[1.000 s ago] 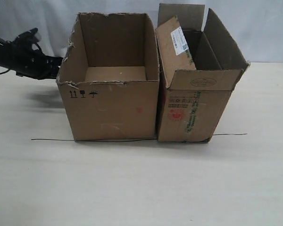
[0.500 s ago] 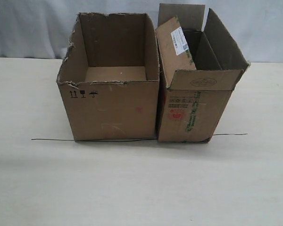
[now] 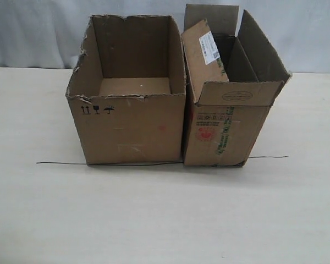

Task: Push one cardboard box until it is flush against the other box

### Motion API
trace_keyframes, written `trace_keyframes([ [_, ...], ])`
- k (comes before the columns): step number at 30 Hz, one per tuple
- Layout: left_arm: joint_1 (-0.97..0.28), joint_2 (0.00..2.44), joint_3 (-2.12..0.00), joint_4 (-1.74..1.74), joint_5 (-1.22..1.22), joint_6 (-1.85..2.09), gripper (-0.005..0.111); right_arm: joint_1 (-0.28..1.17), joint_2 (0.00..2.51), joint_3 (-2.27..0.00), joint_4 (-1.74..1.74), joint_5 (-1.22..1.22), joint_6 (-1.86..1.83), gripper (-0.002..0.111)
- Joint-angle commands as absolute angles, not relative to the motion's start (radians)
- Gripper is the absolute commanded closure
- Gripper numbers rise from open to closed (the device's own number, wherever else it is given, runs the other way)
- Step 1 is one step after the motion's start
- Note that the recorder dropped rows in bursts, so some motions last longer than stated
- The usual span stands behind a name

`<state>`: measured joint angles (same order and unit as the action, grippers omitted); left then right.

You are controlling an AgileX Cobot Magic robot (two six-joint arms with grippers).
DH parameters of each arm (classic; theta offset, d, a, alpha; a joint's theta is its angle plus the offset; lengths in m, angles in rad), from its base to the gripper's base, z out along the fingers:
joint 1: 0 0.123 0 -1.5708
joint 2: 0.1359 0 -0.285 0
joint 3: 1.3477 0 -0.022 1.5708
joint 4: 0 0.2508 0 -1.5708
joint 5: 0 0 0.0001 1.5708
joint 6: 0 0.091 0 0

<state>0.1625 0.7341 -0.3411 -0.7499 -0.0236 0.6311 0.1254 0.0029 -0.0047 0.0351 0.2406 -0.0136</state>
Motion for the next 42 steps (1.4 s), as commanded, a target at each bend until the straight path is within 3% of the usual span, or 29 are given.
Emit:
trace_keyframes([
  [1, 0.163, 0.727, -0.331, -0.744, 0.006, 0.625, 0.107, 0.119, 0.0, 0.0, 0.037, 0.234, -0.016, 0.103],
  [9, 0.151, 0.66, -0.323, -0.744, 0.0, 0.625, 0.107, 0.119, 0.0, 0.0, 0.037, 0.234, -0.016, 0.103],
  [20, 0.062, 0.015, -0.156, -0.638, 0.051, 0.631, 0.107, 0.119, 0.0, 0.0, 0.039, 0.234, -0.016, 0.103],
  [27, 0.064, 0.026, -0.067, -0.602, 0.05, 0.567, 0.107, 0.119, 0.0, 0.0, 0.04, 0.234, -0.016, 0.103],
  [32, 0.064, 0.037, 0.0, 0.038, 0.013, -0.093, 0.107, 0.119, 0.0, 0.0, 0.04, 0.234, -0.016, 0.103],
  [37, 0.064, 0.0, 0.0, -0.021, 0.253, -0.036, 0.107, 0.119, 0.0, 0.0, 0.04, 0.234, -0.016, 0.103],
  [42, 0.037, 0.0, 0.0, -0.019, 0.281, 0.026, 0.107, 0.119, 0.0, 0.0, 0.04, 0.234, -0.016, 0.103],
])
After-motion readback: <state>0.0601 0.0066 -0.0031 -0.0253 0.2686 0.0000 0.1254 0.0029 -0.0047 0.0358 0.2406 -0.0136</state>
